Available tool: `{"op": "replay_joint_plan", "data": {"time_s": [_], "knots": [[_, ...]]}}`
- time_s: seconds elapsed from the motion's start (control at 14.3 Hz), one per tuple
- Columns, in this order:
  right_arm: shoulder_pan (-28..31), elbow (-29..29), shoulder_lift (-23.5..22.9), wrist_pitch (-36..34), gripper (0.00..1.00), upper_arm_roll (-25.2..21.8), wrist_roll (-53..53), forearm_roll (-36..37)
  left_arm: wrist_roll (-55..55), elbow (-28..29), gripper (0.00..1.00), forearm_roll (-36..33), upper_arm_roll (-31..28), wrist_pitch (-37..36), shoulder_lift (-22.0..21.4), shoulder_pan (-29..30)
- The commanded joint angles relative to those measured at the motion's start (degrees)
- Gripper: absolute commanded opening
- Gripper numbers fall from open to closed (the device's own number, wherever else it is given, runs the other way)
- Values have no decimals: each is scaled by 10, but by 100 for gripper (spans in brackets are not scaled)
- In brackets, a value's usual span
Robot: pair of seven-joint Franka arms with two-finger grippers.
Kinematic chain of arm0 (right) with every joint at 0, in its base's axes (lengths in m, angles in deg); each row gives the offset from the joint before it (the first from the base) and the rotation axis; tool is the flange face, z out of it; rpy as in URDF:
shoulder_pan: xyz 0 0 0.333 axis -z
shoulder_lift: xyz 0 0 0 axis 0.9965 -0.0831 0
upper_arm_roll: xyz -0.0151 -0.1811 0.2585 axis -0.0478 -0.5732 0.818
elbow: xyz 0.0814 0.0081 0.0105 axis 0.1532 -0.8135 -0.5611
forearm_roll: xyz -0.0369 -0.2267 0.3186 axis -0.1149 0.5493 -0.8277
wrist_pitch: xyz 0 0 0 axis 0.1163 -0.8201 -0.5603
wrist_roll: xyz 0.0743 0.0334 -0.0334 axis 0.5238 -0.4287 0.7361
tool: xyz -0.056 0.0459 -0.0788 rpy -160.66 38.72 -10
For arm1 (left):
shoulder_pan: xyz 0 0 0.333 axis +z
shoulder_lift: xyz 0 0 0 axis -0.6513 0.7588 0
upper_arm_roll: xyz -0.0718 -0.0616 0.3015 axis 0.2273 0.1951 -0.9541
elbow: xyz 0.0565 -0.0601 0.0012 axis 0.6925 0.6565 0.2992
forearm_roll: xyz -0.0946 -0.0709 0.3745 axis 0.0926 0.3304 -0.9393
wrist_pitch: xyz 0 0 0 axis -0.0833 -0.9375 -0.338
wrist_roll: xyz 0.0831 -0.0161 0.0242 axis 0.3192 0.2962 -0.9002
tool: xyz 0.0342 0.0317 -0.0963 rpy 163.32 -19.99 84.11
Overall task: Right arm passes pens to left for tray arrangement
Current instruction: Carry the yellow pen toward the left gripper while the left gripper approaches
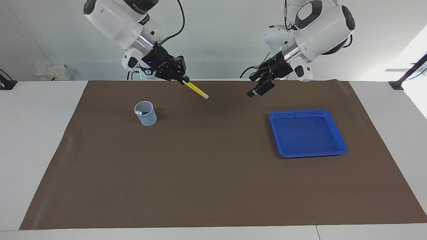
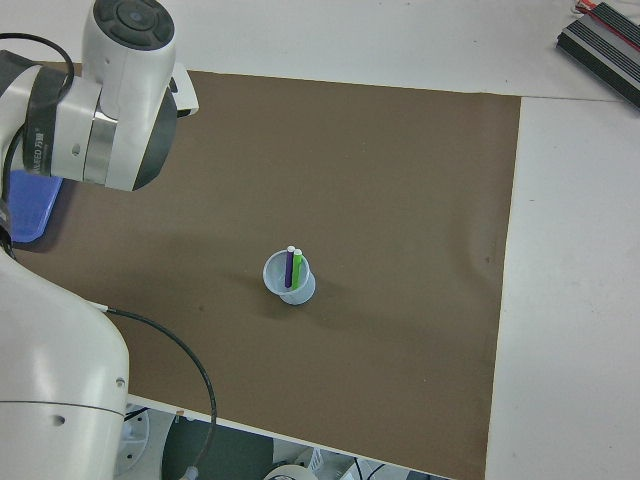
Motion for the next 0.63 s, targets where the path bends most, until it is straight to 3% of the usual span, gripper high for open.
{"op": "replay_joint_plan", "data": {"time_s": [0.0, 0.21, 0.56], "knots": [[-18, -14, 6, 51, 0, -2, -54, -25, -14, 9, 100, 14, -5, 42, 16, -34], [-33, -26, 6, 95, 0, -2, -67, -29, -3, 11, 100, 24, -4, 49, 28, -35], [-33, -28, 7, 95, 0, -2, -67, -29, 50, 26, 99, 69, -3, 52, 27, -30]]}}
